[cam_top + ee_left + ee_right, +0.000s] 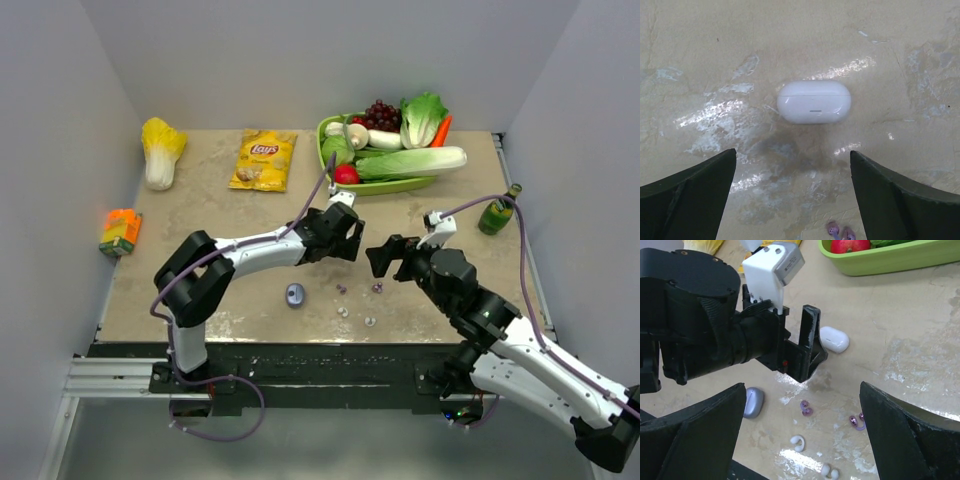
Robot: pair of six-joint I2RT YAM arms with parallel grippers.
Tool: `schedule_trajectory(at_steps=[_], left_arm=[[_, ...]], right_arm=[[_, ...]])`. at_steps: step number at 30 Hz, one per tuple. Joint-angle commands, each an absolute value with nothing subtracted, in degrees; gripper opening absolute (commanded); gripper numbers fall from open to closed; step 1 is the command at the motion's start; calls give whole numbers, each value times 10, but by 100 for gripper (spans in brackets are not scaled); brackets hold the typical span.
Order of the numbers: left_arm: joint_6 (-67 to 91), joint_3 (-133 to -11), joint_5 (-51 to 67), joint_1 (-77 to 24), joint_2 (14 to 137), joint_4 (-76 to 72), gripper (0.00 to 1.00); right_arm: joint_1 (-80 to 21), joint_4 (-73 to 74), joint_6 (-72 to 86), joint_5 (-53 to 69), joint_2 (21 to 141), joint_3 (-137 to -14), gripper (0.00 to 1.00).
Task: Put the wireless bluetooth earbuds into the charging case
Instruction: Pick up the charging case at the center of the board.
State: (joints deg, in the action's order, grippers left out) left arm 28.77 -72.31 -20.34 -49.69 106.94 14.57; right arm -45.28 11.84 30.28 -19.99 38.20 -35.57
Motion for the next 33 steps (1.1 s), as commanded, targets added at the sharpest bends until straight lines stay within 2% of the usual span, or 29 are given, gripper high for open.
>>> schedule_trajectory(at_steps=[1, 19, 26, 33], left_arm=[[262, -768, -201, -511, 1092, 136, 100], [295, -871, -226, -507, 1216, 177, 100], [315, -889, -234, -498, 1249, 208, 91], [320, -873, -240, -489, 1242, 218, 90]], right_arm=[[-452, 130, 299, -192, 373, -381, 98], [-452, 155, 308, -193, 346, -399, 98], [-452, 162, 308, -198, 342, -402, 98], [-452, 159, 309, -197, 345, -399, 98]])
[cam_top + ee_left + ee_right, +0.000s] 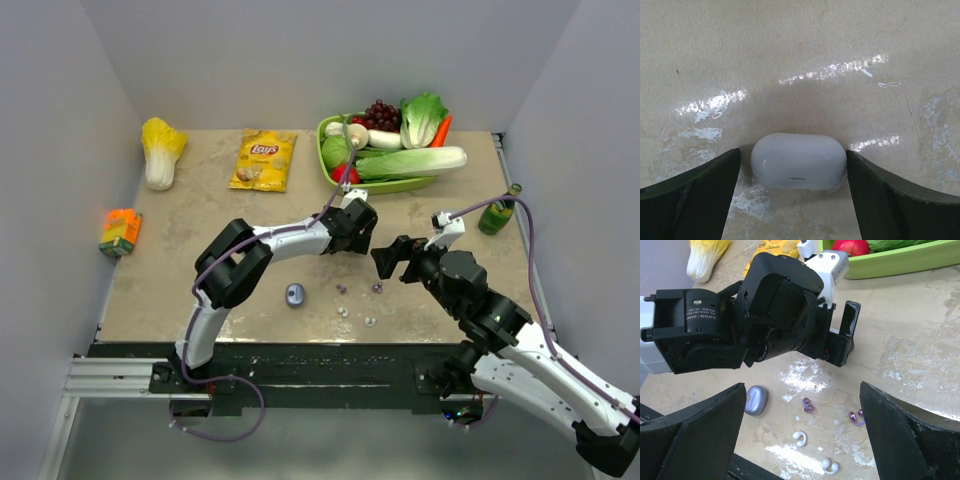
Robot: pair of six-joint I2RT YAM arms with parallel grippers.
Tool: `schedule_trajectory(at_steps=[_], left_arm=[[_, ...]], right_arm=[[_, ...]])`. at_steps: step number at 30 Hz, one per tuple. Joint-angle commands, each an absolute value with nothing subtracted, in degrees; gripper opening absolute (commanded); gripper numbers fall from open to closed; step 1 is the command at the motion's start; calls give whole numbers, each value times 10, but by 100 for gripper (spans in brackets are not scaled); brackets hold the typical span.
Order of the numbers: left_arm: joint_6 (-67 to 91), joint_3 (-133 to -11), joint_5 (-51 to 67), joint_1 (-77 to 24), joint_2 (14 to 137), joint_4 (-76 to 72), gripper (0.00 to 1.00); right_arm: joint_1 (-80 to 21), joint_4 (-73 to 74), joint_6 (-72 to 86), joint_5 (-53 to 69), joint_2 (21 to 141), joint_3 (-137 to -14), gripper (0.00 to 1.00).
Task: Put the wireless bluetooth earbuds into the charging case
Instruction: Pick up the charging case at the center of the board.
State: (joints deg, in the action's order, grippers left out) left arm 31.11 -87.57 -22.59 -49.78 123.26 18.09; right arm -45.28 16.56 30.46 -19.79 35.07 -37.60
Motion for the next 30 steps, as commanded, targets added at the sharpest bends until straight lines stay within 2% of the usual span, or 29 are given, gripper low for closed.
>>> schedule_trajectory(at_steps=[1, 11, 16, 22, 27, 30], left_arm=[[319, -871, -241, -489, 1240, 218, 90], [298, -853, -228, -488, 1234, 211, 92], [296, -845, -225, -489, 1227, 215, 89], [290, -834, -213, -489, 1223, 213, 89], [284, -831, -205, -489, 1223, 215, 77], [282, -822, -200, -489, 1216, 208, 63]], right_arm=[[-452, 159, 311, -195, 345, -398, 98], [-452, 161, 312, -195, 342, -395, 98], [-452, 156, 313, -196, 348, -395, 98], [-452, 149, 313, -192, 358, -396, 98], [-452, 150, 312, -192, 358, -398, 98], [-452, 149, 313, -192, 359, -399, 98]])
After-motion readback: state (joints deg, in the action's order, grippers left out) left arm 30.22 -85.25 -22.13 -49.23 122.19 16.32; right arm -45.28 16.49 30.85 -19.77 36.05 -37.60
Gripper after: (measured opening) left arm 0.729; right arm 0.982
